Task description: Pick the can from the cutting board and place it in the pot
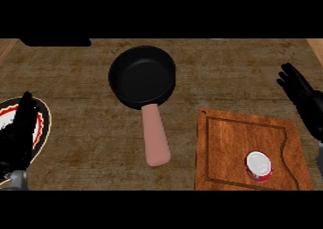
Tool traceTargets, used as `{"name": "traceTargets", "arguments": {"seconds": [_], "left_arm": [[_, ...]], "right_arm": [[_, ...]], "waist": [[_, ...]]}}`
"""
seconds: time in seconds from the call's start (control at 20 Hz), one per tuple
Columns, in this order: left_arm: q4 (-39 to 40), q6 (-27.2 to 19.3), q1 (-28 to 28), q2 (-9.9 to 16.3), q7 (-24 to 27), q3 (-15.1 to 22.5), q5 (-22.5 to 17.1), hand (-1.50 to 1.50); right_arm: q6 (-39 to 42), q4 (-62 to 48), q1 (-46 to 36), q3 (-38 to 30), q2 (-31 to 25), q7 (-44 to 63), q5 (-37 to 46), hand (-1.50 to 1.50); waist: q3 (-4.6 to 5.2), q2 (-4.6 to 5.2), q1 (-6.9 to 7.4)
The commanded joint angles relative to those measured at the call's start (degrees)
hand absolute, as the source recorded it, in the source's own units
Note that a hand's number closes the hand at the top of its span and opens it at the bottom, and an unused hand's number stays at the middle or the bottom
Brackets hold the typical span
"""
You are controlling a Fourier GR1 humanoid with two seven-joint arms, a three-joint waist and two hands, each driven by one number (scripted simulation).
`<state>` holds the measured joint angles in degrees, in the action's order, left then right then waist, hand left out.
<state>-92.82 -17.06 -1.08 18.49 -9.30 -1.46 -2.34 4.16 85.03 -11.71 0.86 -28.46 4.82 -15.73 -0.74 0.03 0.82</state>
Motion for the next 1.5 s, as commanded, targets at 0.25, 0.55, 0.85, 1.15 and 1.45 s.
{"name": "traceTargets", "arguments": {"seconds": [0.25, 0.55, 0.85, 1.15, 1.45], "left_arm": [[5.8, 12.6, 2.2, -3.1, -1.2, 10.8, -3.1, 0.0], [7.6, 15.1, -0.8, -3.6, -0.8, 11.3, -5.2, 0.0], [9.3, 17.2, 0.9, -4.4, 0.0, 12.0, -5.7, 0.0], [8.8, 17.2, 1.9, -4.9, -0.8, 12.9, -4.9, 0.0], [13.9, 21.0, 4.6, -3.9, 2.6, 11.3, -5.8, 0.0]], "right_arm": [[-13.0, 9.7, 6.2, 12.7, -0.3, 13.7, 20.7, 1.5], [-34.5, 20.5, 5.1, 8.3, -0.9, 2.9, 40.6, -1.5], [-37.4, 36.2, 15.0, 20.6, 4.4, 17.4, 62.1, -1.5], [-22.2, 42.9, 19.6, 24.4, 8.2, 40.9, 71.5, -1.5], [-10.0, 47.9, 11.9, 30.8, 19.5, 61.2, 80.5, -1.5]], "waist": [[1.34, -0.36, -5.05], [1.08, -1.54, -6.81], [1.15, -0.85, -3.98], [1.13, -0.56, -2.86], [0.99, -0.12, -1.39]]}}
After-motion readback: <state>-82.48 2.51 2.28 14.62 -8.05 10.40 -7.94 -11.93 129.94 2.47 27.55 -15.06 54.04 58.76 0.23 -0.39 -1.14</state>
